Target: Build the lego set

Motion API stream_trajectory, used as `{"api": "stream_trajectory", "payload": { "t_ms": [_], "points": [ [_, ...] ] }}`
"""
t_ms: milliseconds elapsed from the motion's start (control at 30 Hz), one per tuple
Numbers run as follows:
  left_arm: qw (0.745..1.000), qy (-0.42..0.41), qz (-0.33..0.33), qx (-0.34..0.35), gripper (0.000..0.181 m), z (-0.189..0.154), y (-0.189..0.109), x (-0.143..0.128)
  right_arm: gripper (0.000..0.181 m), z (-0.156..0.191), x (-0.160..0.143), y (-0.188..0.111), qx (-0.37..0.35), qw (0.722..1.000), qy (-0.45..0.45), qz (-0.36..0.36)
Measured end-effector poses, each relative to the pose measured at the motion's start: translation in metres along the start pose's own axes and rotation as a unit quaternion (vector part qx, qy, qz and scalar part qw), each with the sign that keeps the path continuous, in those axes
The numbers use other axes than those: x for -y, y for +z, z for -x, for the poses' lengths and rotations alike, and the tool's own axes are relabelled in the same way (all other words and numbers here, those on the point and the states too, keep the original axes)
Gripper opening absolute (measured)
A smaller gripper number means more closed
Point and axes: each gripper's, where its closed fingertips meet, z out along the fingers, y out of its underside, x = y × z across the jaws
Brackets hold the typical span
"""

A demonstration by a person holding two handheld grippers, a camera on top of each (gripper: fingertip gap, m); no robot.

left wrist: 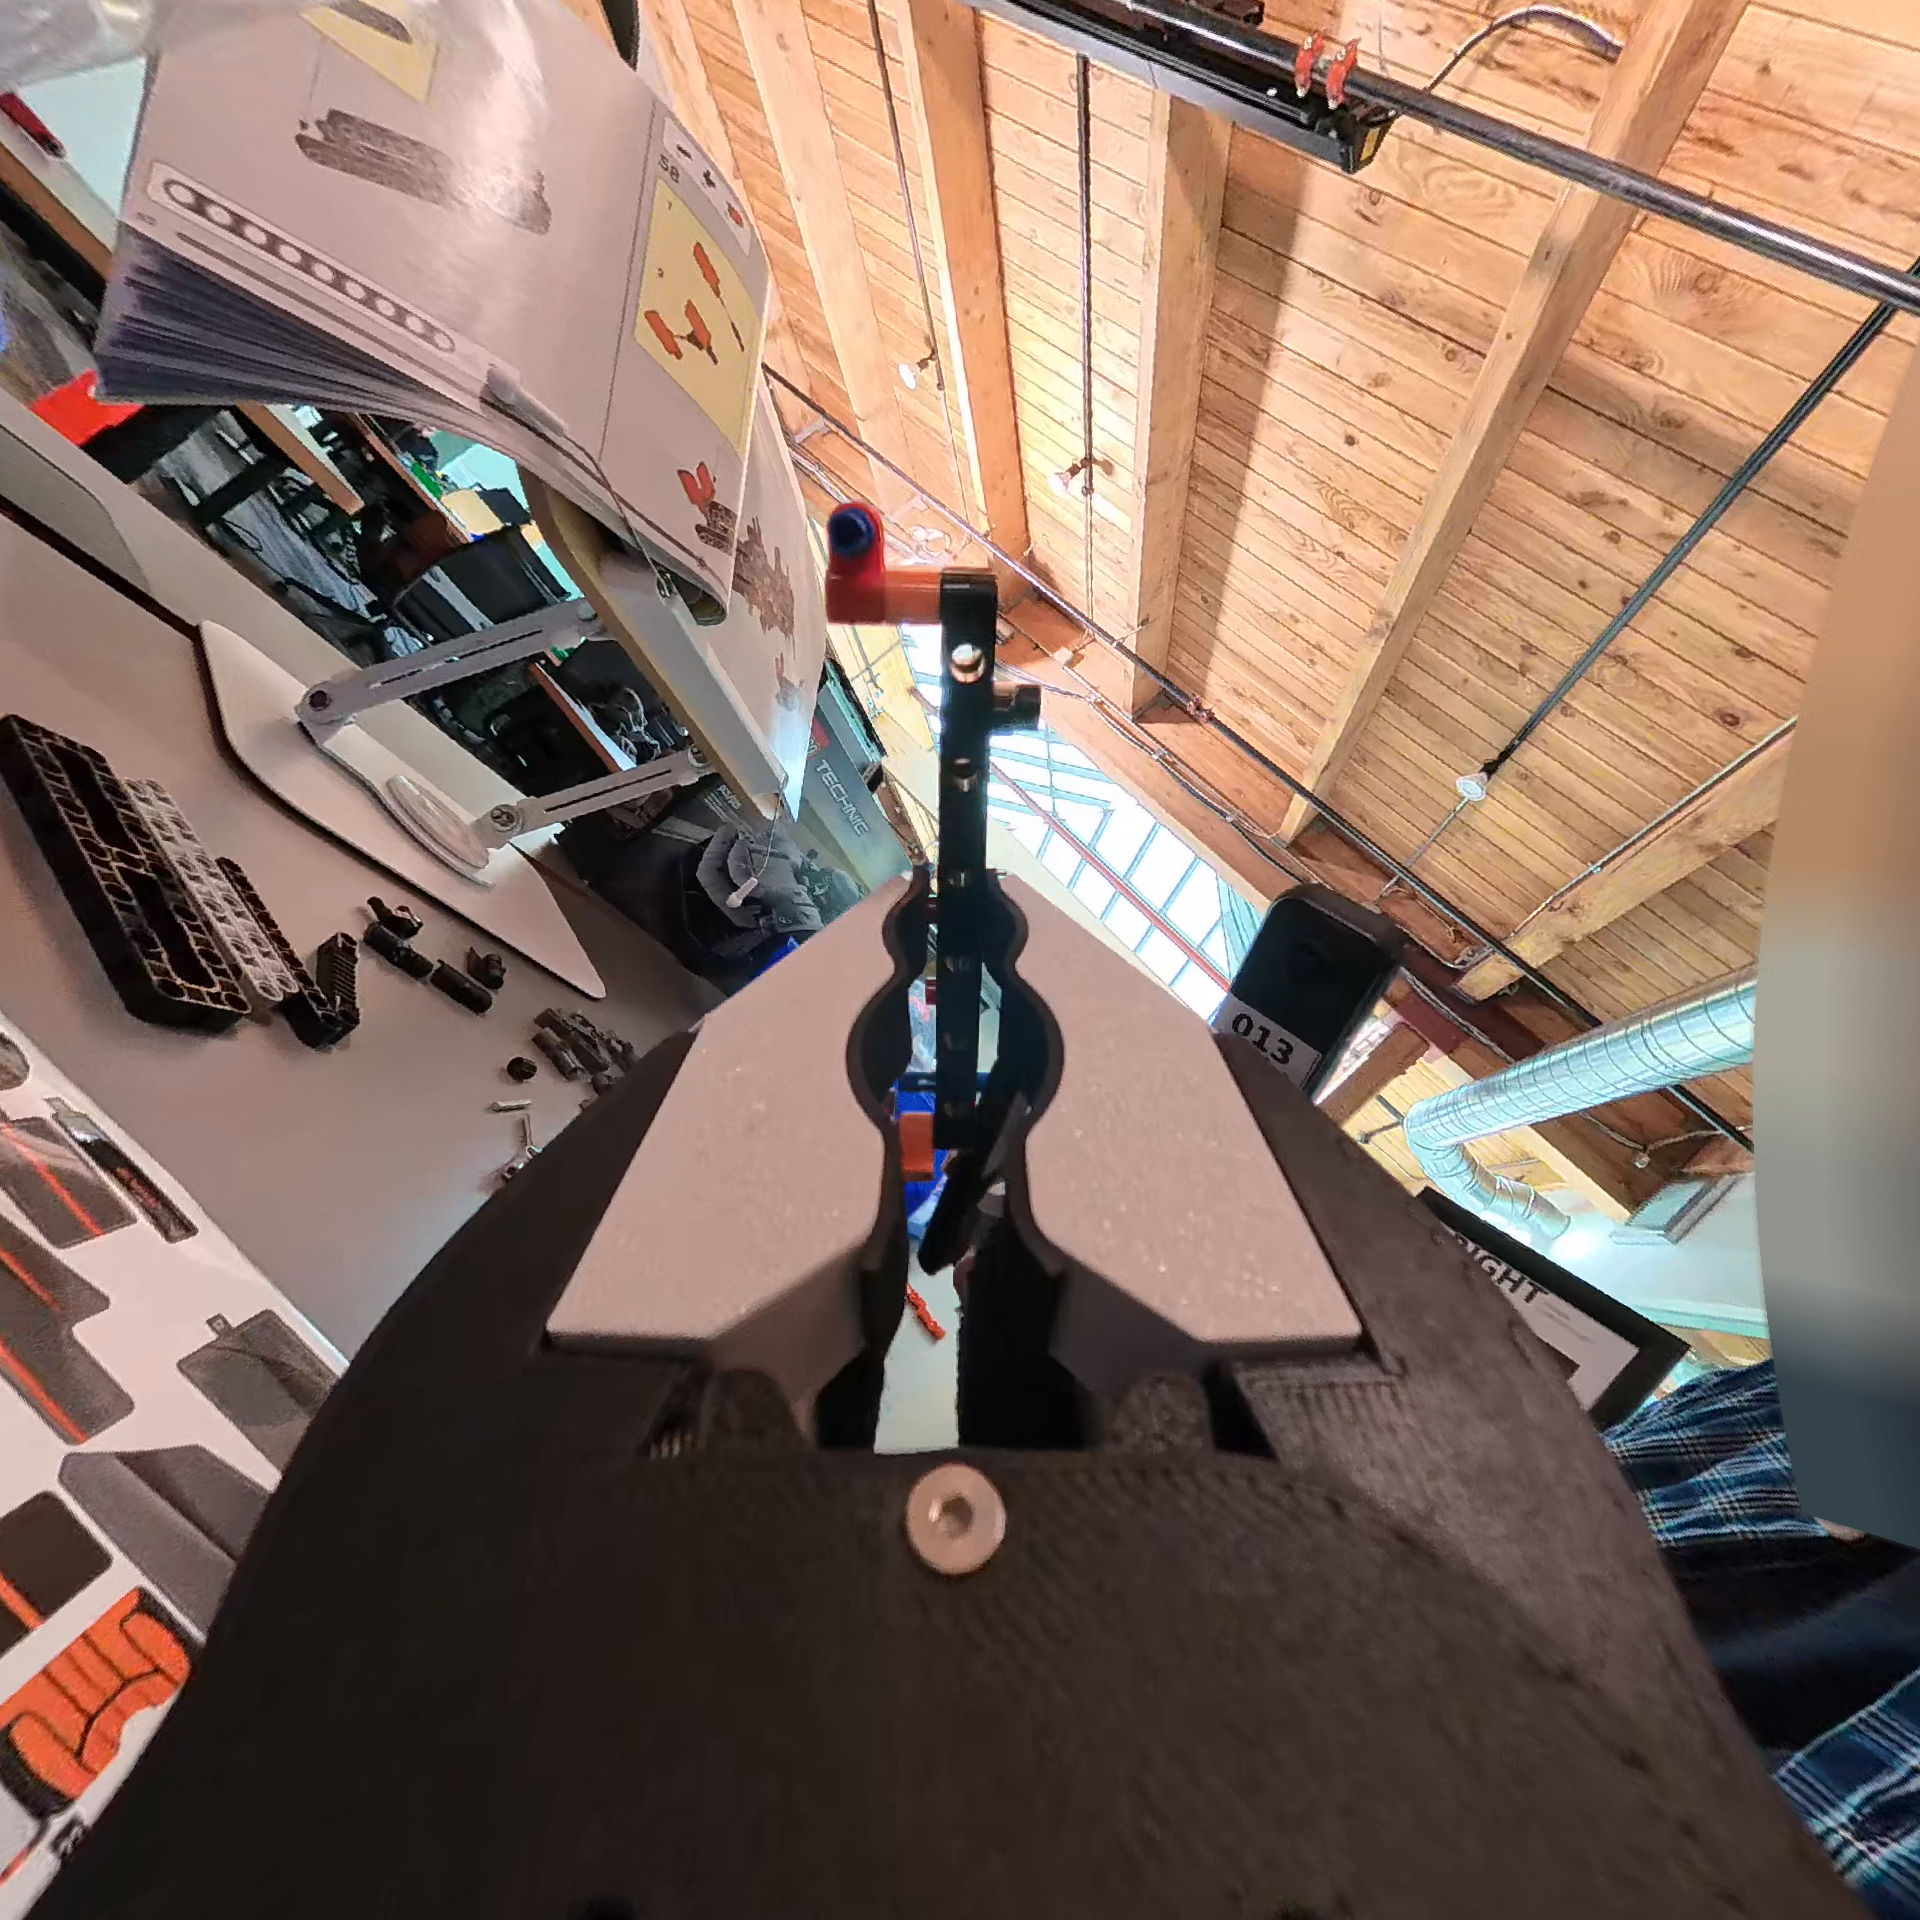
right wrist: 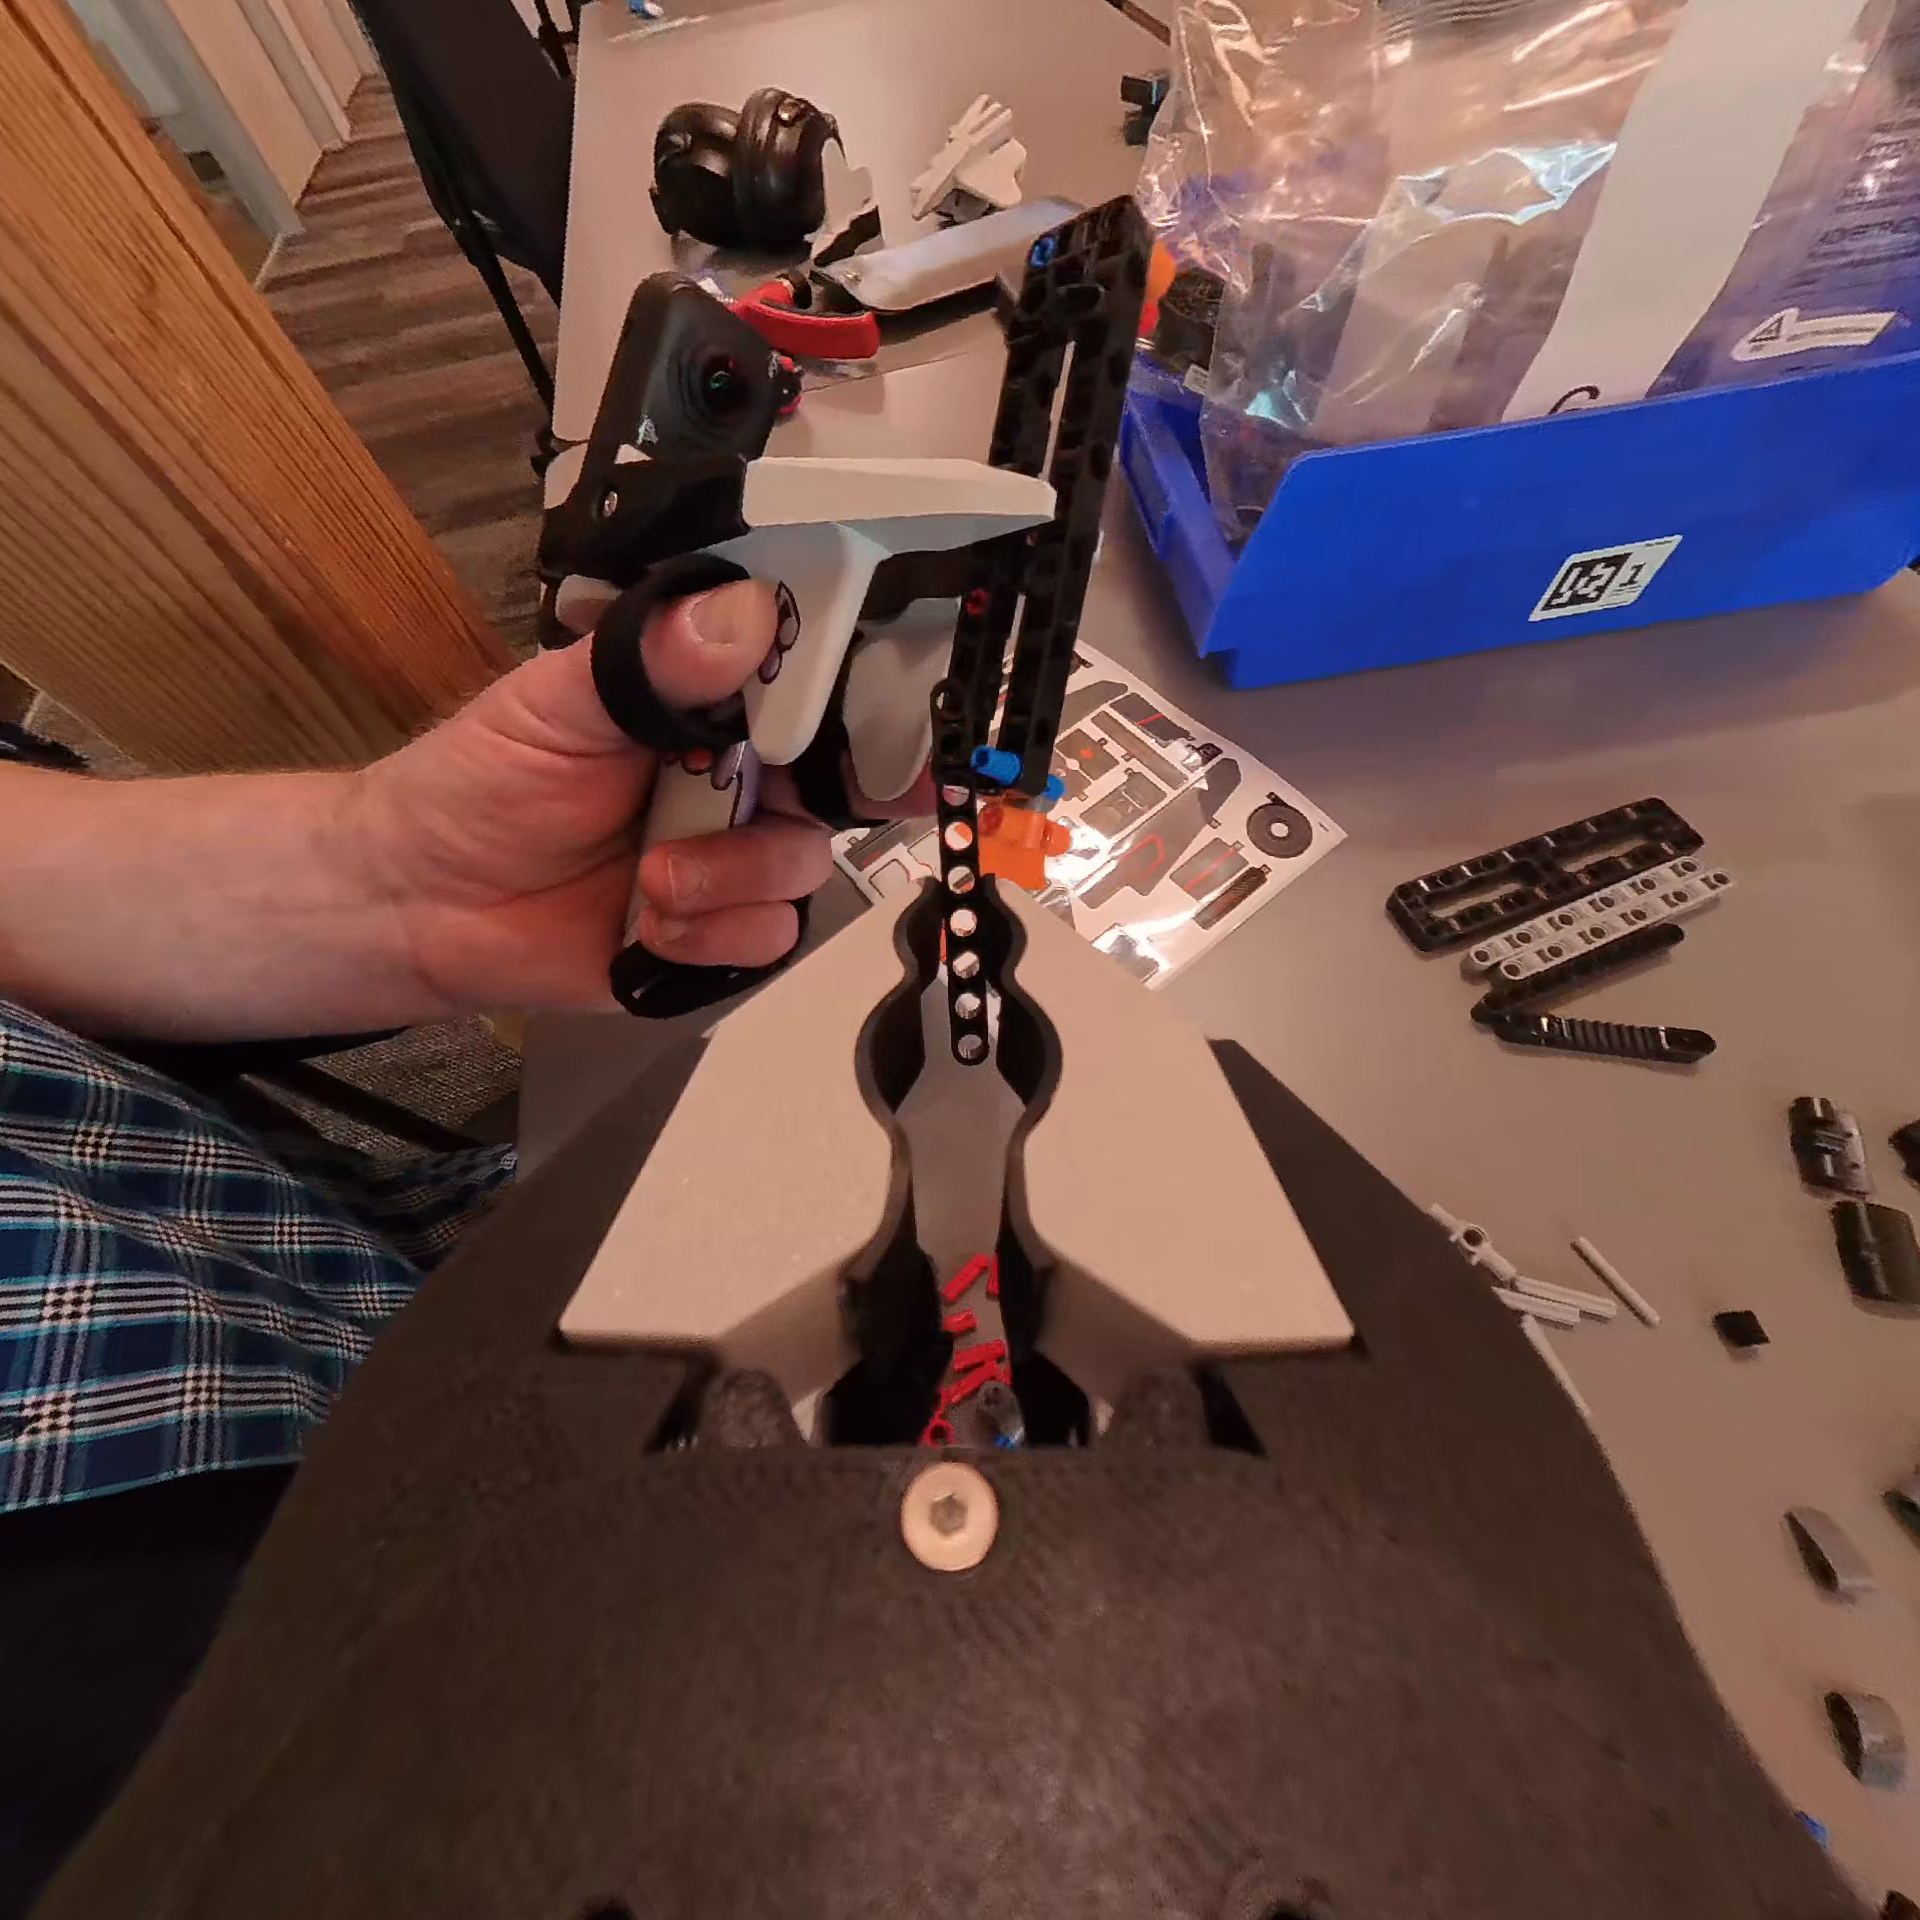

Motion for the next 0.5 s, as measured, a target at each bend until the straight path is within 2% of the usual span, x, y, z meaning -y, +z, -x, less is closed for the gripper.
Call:
{"api": "stream_trajectory", "payload": {
  "t_ms": [300, 500],
  "points": [
    [0.999, 0.026, 0.008, 0.039, 0.009, 0.008, -0.002, 0.0, 0.004, -0.005, 0.008, -0.011, 0.005, 1.0, 0.017, -0.017],
    [0.995, 0.066, 0.035, 0.068, 0.008, 0.01, -0.001, -0.005, 0.004, -0.013, 0.021, -0.015, 0.057, 0.989, 0.117, -0.065]
  ]
}}
